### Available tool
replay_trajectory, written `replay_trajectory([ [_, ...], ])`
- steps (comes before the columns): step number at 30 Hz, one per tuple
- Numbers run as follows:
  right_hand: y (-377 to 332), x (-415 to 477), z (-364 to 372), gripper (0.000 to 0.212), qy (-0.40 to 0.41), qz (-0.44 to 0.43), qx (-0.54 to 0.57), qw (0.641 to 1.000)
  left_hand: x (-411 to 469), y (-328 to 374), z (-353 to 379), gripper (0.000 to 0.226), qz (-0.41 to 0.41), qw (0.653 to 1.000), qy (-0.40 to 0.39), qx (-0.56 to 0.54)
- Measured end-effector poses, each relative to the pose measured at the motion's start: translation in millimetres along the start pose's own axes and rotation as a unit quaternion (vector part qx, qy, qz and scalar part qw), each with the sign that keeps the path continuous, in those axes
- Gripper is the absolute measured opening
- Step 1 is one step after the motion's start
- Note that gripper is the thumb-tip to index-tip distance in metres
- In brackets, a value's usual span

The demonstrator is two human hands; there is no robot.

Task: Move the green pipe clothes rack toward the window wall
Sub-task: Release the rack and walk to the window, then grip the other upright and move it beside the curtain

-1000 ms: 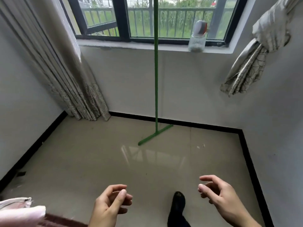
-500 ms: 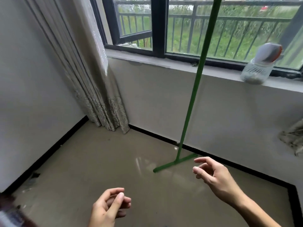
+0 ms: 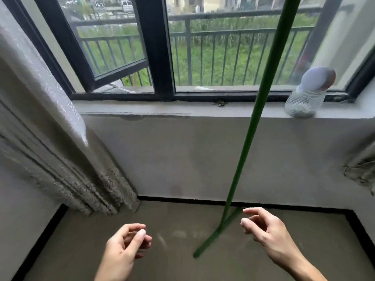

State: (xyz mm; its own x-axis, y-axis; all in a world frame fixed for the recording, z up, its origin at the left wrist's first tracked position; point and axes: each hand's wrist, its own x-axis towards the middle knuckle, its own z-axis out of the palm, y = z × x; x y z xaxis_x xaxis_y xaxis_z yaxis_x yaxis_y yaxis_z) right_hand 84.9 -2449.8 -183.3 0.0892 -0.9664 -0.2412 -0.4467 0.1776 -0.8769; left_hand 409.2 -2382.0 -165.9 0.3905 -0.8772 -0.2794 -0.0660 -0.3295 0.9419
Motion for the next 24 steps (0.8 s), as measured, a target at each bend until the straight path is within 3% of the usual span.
replay_trajectory([
  [9, -33, 90, -23, 0.015, 0.128, 0.033, 0.014, 0.991, 139, 132, 104, 0.009, 0.147, 0.972, -0.183, 0.014],
  [13, -45, 134, -27, 0.034, 0.168, 0.035, -0.036, 0.985, 166, 186, 159, 0.008, 0.198, 0.946, -0.255, 0.011],
  [16, -53, 166, -27, 0.046, 0.178, 0.031, -0.072, 0.981, 186, 225, 192, 0.021, 0.256, 0.910, -0.326, 0.027],
  [22, -48, 200, -29, 0.016, 0.200, 0.051, -0.111, 0.972, 200, 271, 251, 0.033, 0.323, 0.810, -0.488, 0.037],
  [24, -47, 205, -30, 0.023, 0.201, 0.059, -0.114, 0.971, 205, 281, 267, 0.031, 0.326, 0.784, -0.528, 0.032],
])
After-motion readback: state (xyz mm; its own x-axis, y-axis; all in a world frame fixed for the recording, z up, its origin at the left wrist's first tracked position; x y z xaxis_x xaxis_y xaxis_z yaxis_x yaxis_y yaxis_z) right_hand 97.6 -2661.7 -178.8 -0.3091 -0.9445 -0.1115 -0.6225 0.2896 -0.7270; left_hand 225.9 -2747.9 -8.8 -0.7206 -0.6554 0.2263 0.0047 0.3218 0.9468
